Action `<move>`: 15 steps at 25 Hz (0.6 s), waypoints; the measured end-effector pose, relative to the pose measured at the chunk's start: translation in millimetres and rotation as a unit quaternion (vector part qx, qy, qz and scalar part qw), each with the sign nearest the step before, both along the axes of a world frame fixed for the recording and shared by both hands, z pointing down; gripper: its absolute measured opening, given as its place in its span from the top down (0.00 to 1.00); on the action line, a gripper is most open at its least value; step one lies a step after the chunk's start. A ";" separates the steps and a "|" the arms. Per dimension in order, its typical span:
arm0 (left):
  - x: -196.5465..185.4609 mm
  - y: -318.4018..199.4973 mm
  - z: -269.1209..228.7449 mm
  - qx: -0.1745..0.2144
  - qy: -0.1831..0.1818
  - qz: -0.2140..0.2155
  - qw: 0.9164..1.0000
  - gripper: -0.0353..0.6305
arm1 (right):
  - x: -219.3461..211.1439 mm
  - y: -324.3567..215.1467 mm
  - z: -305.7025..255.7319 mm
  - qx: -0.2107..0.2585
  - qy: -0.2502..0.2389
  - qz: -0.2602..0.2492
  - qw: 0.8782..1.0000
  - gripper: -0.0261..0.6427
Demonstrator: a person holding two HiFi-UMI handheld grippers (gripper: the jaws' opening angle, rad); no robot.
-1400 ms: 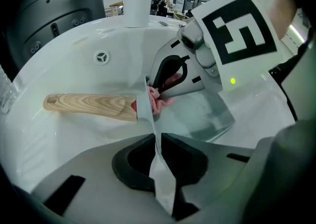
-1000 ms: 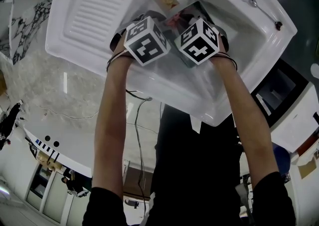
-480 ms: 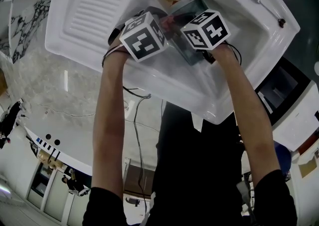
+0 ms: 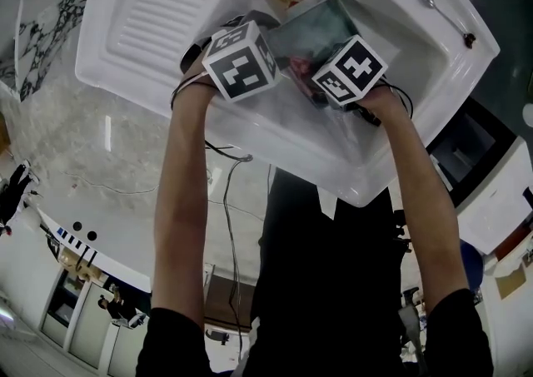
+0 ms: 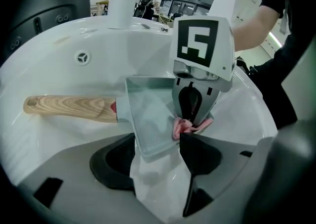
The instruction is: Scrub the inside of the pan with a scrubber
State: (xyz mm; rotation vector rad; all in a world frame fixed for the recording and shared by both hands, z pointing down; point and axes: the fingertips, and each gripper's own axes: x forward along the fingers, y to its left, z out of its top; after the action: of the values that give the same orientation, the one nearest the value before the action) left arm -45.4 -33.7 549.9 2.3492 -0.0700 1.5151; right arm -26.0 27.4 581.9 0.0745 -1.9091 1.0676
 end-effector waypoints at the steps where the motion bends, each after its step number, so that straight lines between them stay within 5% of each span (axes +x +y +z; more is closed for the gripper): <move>1: 0.0 -0.1 0.0 0.001 0.000 0.000 1.000 0.53 | 3.7 6.6 0.9 0.001 0.006 -0.020 1.000 0.90; 10: 1.5 -1.0 0.1 -0.004 0.001 -0.012 1.000 0.53 | 29.7 34.3 6.0 0.064 0.092 -0.179 0.977 0.90; 15: 6.8 1.4 -0.2 -0.001 0.004 -0.005 1.000 0.53 | 61.7 19.3 10.9 0.113 0.177 -0.207 0.956 0.90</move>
State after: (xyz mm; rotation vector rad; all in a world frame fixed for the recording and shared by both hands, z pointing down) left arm -38.6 -32.3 549.7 2.3500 -0.0787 1.5000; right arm 35.7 46.7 592.7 -0.0080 -1.6160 0.5122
